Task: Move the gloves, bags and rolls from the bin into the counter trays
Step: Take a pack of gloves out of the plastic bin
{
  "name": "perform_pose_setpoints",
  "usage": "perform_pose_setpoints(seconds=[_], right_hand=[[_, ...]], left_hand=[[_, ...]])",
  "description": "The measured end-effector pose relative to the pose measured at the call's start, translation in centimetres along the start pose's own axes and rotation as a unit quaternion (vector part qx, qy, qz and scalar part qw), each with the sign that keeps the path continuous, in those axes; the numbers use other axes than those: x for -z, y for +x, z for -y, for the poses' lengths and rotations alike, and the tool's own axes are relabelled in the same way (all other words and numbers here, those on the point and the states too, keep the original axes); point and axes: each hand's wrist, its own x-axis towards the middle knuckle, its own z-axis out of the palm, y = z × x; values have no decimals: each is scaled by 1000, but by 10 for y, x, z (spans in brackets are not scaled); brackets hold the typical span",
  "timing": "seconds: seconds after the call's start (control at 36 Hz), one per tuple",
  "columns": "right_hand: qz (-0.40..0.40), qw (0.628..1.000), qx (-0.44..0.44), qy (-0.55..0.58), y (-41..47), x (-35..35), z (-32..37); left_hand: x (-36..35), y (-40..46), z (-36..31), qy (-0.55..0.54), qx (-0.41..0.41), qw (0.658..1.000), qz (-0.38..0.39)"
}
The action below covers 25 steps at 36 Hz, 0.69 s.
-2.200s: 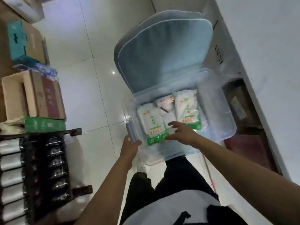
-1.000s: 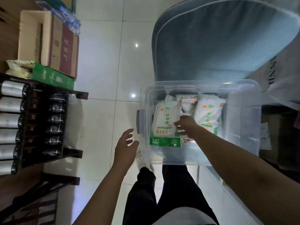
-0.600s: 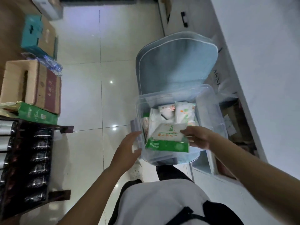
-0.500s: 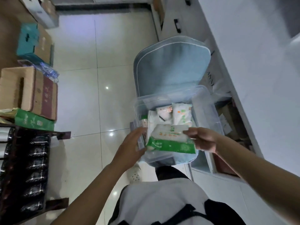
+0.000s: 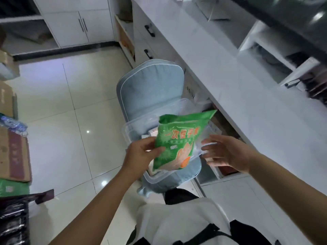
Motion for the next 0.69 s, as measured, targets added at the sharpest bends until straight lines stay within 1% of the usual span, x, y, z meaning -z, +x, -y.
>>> perform_pose_setpoints(seconds=[0.06, 0.11, 0.17, 0.22, 0.28, 0.33, 0.39, 0.44, 0.58, 0.69], right_hand=[[-42, 995, 88, -31, -12, 4, -9], [-38, 985, 156, -68, -29, 2, -17], [-47, 975, 199, -84, -41, -4, -23], [-78, 966, 227, -101, -43, -9, -28], [-94, 961, 234, -112, -41, -14, -30], [-94, 962, 234, -102, -37, -16, -30], [-85, 965, 235, -82, -33, -13, -29], [-98, 964, 235, -82, -31, -6, -26], [-144, 961, 234, -37, -29, 30, -23], [-170, 962, 212, -7, -27, 74, -28]], left_hand=[[-4, 0, -2, -46, 25, 999, 7], [-9, -2, -2, -75, 48, 996, 6], [-14, -4, -3, -97, 69, 993, 4], [-19, -6, -4, -126, 93, 988, 9], [-24, -7, -7, -157, 112, 981, 20], [-30, -8, -11, -177, 119, 976, 33], [-37, -7, -15, -184, 118, 975, 42], [-45, -5, -18, -184, 122, 974, 48], [-78, 7, -24, -168, 138, 974, 58], [-120, 25, -21, -159, 168, 972, 52]])
